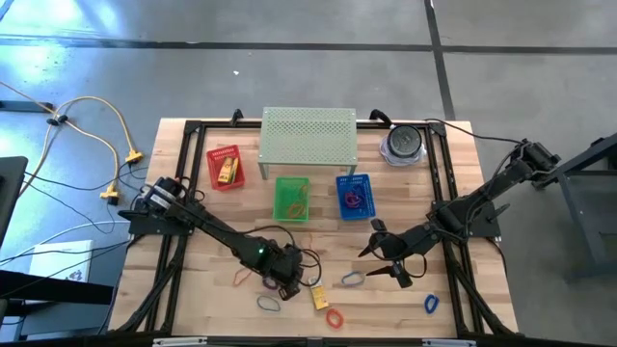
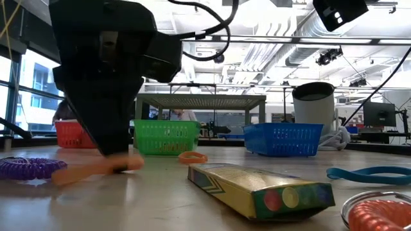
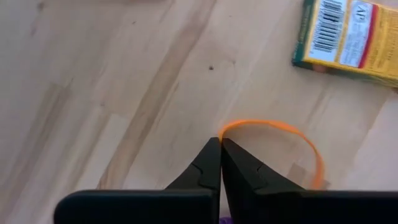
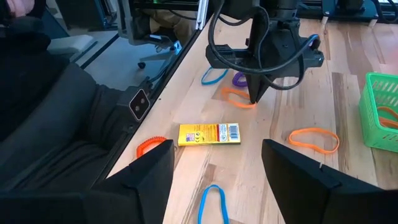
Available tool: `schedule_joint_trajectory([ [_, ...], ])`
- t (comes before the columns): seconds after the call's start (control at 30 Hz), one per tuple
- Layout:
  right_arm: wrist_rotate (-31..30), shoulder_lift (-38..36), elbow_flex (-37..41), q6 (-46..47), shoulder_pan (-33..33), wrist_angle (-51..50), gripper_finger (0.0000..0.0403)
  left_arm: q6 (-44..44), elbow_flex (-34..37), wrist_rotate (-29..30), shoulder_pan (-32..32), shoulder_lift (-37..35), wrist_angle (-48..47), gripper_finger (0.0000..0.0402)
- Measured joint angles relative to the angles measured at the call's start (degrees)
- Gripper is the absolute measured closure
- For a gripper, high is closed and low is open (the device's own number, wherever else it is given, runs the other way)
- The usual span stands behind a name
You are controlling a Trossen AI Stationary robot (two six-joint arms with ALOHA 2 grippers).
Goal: Pick & Place Office Desk Supplies
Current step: Put the orange rubber band into the green bin
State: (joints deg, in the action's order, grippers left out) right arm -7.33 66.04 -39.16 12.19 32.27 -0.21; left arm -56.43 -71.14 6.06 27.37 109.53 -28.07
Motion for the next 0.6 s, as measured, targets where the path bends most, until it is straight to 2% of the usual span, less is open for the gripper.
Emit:
schedule_joint_trajectory([
  [0.4, 0.02, 0.0, 0.0, 1.12, 0.0, 0.02, 0.0172, 5.44, -0.64, 6.97, 0.0, -8.41, -0.32, 0.0401],
  [0.6, 0.0, 0.0, 0.0, 1.49, 0.0, 0.04, 0.0172, 8.83, -0.65, 12.95, -3.38, -15.5, -4.78, 0.0401],
])
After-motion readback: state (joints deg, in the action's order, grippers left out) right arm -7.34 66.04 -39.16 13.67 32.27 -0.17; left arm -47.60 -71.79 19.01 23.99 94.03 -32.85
